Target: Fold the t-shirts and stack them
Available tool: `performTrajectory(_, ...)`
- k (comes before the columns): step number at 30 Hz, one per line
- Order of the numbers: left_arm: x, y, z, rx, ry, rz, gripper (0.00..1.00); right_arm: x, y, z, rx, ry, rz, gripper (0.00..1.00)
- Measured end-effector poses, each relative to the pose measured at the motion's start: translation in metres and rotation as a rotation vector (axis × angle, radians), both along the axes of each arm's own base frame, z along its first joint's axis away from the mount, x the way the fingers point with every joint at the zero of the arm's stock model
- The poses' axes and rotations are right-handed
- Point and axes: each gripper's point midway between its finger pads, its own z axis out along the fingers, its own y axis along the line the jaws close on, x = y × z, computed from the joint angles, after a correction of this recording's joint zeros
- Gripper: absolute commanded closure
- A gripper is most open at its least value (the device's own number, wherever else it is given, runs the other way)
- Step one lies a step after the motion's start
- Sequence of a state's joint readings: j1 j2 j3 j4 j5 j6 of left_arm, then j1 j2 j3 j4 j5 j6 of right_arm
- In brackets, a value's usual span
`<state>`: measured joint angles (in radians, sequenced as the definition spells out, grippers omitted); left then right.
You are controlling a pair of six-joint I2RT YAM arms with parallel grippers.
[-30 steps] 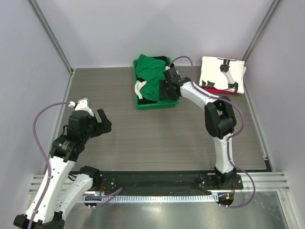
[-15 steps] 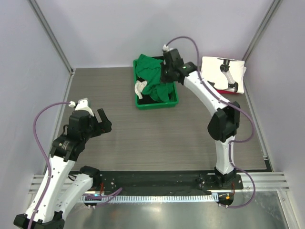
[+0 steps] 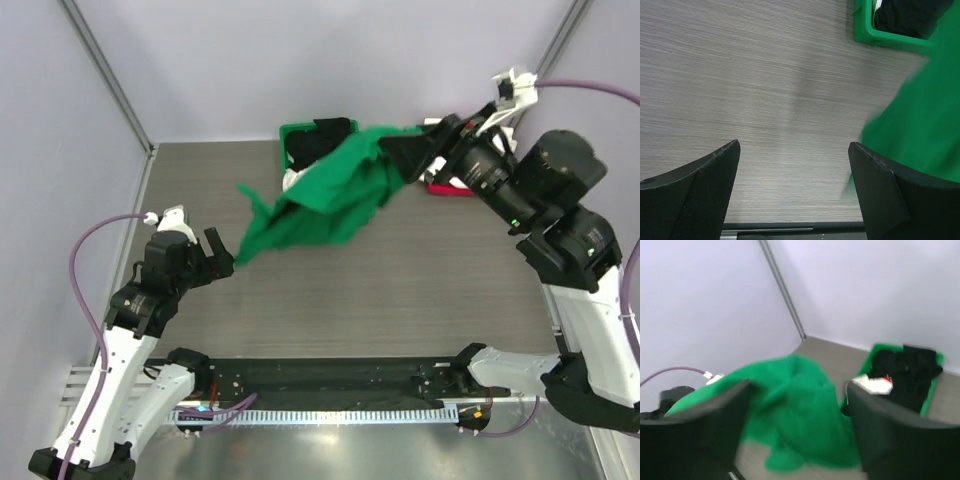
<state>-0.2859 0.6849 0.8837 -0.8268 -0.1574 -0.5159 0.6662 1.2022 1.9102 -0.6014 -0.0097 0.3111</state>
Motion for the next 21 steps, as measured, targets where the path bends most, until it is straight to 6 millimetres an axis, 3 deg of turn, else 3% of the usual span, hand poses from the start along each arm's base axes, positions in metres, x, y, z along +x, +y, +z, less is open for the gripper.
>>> performTrajectory(2,0.000,0.000,0.000,0.000,0.000,0.000,0.11,0.005,-0.007,-0.027,-0.021,0.045,-0.046,0.00)
performTrajectory(3,0.000,0.000,0.000,0.000,0.000,0.000,0.11,0.014,-0.005,-0.049,-0.047,0.090,-0.072,0.00)
performTrajectory(6,0.000,0.000,0.000,0.000,0.000,0.001,0.11,0.048,0.001,-0.138,-0.185,0.284,-0.164,0.00)
performTrajectory(10,0.000,0.001,0.000,0.002,0.000,0.003,0.11,0.081,-0.004,-0.278,-0.401,0.596,-0.265,0.00)
performTrajectory(12,0.000,0.001,0.000,0.002,0.000,0.004,0.11,0.084,-0.019,-0.322,-0.463,0.719,-0.306,0.00)
performTrajectory(14,0.001,0.000,-0.001,0.003,0.003,0.003,0.11,0.091,-0.031,-0.343,-0.477,0.789,-0.340,0.00)
performTrajectory(17,0.001,0.000,-0.003,0.003,0.012,0.001,0.11,0.108,-0.041,-0.358,-0.463,0.835,-0.370,0.00)
performTrajectory(21,0.002,-0.001,-0.004,0.005,0.020,-0.001,0.11,0.144,-0.032,-0.383,-0.472,0.883,-0.375,0.01)
